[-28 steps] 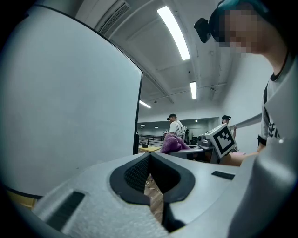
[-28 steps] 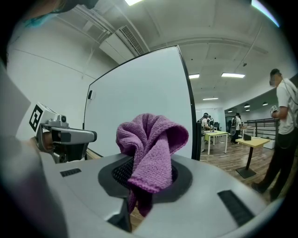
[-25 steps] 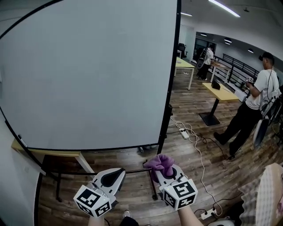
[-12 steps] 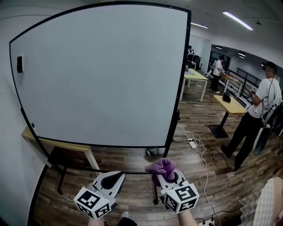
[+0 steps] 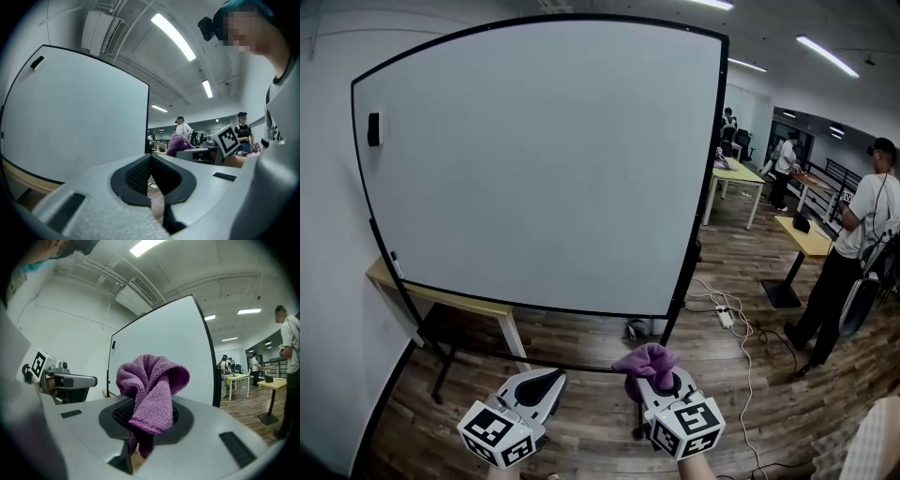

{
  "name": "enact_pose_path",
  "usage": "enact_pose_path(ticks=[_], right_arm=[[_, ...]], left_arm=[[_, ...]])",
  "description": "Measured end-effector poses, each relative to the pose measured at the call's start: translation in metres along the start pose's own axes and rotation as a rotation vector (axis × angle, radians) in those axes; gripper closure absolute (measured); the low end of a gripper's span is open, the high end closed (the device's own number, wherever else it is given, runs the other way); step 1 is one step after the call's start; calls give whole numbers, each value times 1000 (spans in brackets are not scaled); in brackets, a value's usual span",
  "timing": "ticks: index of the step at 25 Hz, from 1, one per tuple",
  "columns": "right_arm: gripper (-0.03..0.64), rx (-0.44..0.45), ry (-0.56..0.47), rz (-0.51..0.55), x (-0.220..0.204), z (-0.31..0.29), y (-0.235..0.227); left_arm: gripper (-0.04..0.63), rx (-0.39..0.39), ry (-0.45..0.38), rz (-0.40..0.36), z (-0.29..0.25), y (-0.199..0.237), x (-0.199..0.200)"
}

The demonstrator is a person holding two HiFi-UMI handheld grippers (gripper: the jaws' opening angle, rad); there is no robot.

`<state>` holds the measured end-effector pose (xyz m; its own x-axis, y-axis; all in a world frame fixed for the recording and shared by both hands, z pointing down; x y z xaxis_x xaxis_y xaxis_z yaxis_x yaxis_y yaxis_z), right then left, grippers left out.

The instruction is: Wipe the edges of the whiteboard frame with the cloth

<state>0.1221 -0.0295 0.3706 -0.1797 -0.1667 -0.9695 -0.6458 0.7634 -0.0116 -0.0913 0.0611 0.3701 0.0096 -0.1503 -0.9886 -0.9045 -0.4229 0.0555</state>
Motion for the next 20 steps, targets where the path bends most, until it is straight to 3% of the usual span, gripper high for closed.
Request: enact_pose_path(ticks=[8,20], right_arm=[[551,27,-10,1,6,-12,21],[551,3,-14,-6,13,-4,74]], left_arm=[[578,45,-6,0,27,15,2],[578,36,-9,-5,84,29,4]])
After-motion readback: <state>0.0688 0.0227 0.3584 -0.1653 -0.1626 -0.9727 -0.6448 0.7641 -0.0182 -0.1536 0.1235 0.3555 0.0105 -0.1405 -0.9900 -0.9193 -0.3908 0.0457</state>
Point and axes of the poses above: the fingertips, and each gripper's own axes: z backward along the fingers, y to its left, x out of its top, the point moved 8 cm from there along z, backward along the fingers, and after that the axes turned 10 degrees about y, right-handed, at the moved point
